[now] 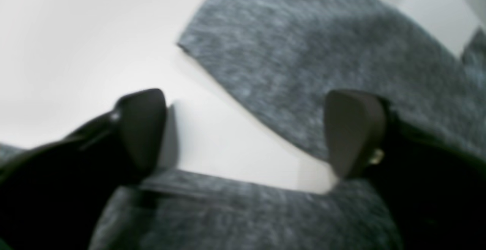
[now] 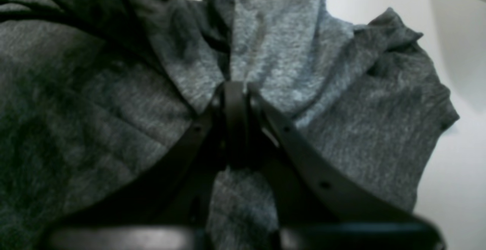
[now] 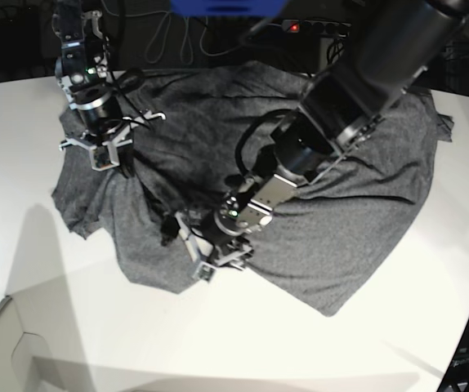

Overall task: Layout the t-shirt on the table in an organized manner, then fold the t-shirt properly
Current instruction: 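Lift the shirt side with both grippers and fold it toward the middle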

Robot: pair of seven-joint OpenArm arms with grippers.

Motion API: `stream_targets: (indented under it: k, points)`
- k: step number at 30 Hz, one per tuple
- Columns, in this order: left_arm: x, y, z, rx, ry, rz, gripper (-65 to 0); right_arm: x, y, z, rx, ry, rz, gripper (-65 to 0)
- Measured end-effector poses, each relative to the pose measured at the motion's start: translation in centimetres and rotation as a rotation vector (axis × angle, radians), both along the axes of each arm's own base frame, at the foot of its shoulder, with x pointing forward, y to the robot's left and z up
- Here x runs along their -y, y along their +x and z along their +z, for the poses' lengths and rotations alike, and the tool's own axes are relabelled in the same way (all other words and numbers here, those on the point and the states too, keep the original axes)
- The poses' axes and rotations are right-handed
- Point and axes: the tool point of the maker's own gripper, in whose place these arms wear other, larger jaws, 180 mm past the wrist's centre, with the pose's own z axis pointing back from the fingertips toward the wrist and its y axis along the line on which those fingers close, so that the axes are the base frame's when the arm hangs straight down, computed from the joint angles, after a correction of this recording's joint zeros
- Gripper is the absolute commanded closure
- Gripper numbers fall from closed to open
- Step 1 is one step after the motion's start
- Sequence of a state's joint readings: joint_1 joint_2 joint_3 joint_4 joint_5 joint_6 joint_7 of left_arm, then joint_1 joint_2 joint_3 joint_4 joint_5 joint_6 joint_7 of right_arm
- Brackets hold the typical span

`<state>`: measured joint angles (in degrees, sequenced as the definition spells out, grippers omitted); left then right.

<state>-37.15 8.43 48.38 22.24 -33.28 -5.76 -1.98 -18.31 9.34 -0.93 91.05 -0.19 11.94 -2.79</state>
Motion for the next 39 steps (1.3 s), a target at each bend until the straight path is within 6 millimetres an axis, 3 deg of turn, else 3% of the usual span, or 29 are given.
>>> stream_targets:
  k: [4,8,13,17,20,22,24,28,33,36,39]
  points:
    - [0.2,-0.2,-0.1,-0.006,0.001,-0.004,-19.7,0.0,0.0,0.0,0.000,-0.001,0.001,0.0]
    - [-0.9,0.5,0.0,-0.041,-0.045,0.069,0.0,0.0,0.0,0.0,0.000,0.000,0.000,0.0]
    - [-3.0,2.2,0.7,-0.064,-0.127,0.192,0.0,0.1,0.0,0.0,0.000,-0.001,-0.002,0.0]
    - [-3.0,2.6,1.9,-0.058,-0.206,0.239,0.0,0.4,-0.1,0.0,-0.002,-0.008,-0.002,0.0]
    - [-1.6,2.0,4.2,-0.012,-0.292,0.220,0.0,0.5,-0.1,0.0,-0.002,-0.010,-0.003,-6.9]
    - [-1.9,1.5,6.2,0.045,-0.340,0.194,0.0,0.4,0.0,0.0,-0.003,-0.013,0.000,-14.0]
    - [-4.3,1.4,7.2,0.098,-0.346,0.203,0.0,0.5,-0.1,0.0,-0.002,-0.014,-0.002,-20.4]
    - [-12.8,1.2,7.2,0.111,-0.315,0.345,-2.0,0.5,0.0,0.6,0.007,-0.021,0.001,-30.3]
    - [-21.7,-0.3,7.8,0.068,-0.361,0.549,-11.0,0.6,1.2,5.0,0.132,-0.018,-0.008,-36.2]
    - [-26.0,-1.8,7.5,0.055,-0.369,0.655,-15.0,0.4,3.3,6.0,0.163,-0.019,-0.005,-36.9]
    - [-28.0,-4.1,6.2,-0.002,-0.351,0.702,-17.5,-0.4,6.9,5.3,0.122,-0.012,-0.007,-36.9]
